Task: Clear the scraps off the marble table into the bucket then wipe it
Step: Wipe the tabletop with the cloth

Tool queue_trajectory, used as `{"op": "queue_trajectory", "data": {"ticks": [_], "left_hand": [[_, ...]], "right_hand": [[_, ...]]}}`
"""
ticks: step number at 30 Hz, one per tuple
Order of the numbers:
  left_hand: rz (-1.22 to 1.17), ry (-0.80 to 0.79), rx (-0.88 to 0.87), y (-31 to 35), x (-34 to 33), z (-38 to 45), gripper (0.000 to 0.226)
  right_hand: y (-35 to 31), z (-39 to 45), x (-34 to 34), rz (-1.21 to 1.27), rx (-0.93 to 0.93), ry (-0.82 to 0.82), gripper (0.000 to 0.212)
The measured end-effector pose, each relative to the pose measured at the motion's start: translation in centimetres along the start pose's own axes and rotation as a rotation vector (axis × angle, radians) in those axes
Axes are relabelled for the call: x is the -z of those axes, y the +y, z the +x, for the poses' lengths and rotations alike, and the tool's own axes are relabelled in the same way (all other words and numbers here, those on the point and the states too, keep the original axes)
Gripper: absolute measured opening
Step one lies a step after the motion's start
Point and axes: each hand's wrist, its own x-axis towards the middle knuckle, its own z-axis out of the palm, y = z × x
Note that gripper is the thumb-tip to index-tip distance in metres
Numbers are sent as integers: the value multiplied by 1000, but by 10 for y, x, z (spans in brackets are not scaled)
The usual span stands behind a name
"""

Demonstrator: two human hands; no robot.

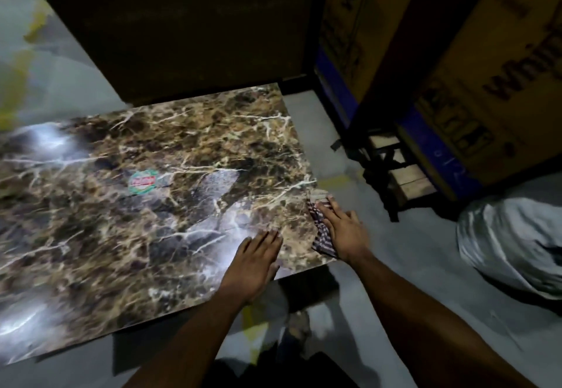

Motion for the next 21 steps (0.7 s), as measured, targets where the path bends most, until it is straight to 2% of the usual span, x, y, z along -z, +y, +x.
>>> {"op": "queue_trajectory", "data": {"ticks": [2,5,8,10,11,14,16,18,21], "left_hand": [[-15,4,-40,13,11,15,60],[-40,56,-20,23,24,34,59],[-31,69,-26,26,35,51,61],[-34,84,-24,28,43,61,63],[-36,84,-16,31,46,64,65],[-31,110,-18,39,60,76,69],[-25,130,5,44,70,82,66],[-118,132,47,46,80,88,64],[-270,114,88,45,90,95,67]], "right_hand": [[15,3,8,28,4,36,63],[28,8,21,120,-74,135,59],[34,15,52,168,-122,404,48],[41,19,71,155,-70,585,42],[43,20,76,151,-42,622,43],[49,22,78,190,-77,561,43],[46,19,78,267,-76,593,39],[33,15,88,356,-30,634,37],[4,10,98,513,-86,642,35]]}}
